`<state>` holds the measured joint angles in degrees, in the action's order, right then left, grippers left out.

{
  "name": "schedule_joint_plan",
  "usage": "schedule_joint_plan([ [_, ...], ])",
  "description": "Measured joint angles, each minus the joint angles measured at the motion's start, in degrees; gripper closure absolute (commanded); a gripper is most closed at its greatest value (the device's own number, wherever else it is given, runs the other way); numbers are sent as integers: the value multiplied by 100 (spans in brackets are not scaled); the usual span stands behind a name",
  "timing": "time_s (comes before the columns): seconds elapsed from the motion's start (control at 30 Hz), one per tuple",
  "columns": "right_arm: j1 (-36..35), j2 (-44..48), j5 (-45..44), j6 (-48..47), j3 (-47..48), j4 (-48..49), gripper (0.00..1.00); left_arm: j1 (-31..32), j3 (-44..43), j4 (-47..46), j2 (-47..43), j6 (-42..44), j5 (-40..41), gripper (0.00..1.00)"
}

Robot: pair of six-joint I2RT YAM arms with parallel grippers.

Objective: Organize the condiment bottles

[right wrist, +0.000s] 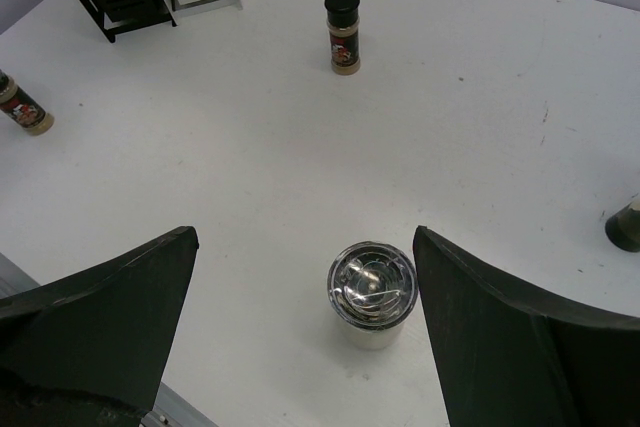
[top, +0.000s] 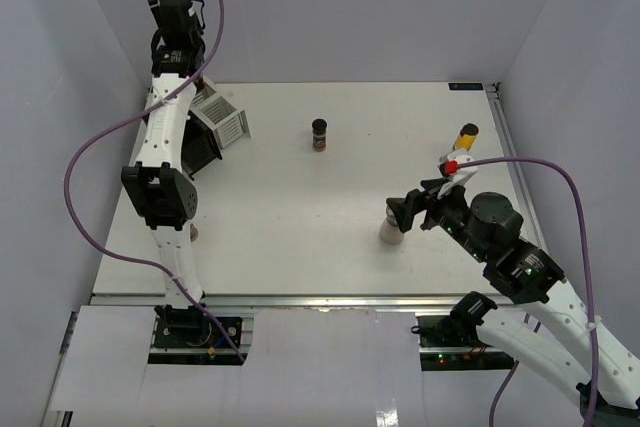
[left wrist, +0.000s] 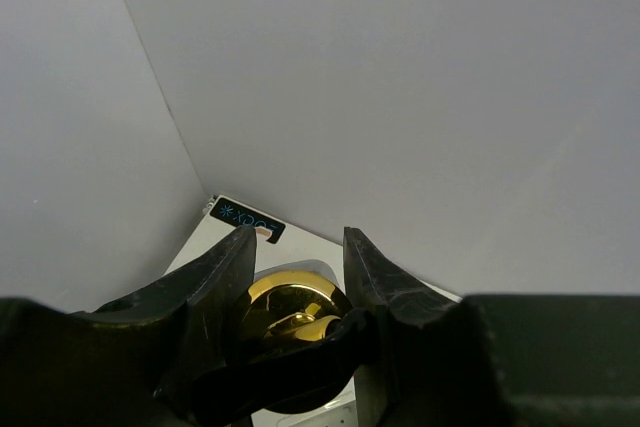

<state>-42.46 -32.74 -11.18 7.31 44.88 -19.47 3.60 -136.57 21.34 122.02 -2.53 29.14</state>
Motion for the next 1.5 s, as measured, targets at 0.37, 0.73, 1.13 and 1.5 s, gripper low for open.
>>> schedule_joint_plan([
  [0.37, 0, -8, -2, 0, 0, 42, 5, 7, 286, -242, 0, -69, 116, 100],
  [0.73, 0, -42, -23, -2, -89, 157, 5, 4, 528, -403, -124, -244, 202, 100],
  [1.13, 0, -135, -70, -11, -157, 206, 5, -11, 946, -330, -455, -424, 202, 100],
  [1.5, 0, -168, -71, -23, -155, 206, 5, -11, 949, -116, -458, -536, 195, 100],
])
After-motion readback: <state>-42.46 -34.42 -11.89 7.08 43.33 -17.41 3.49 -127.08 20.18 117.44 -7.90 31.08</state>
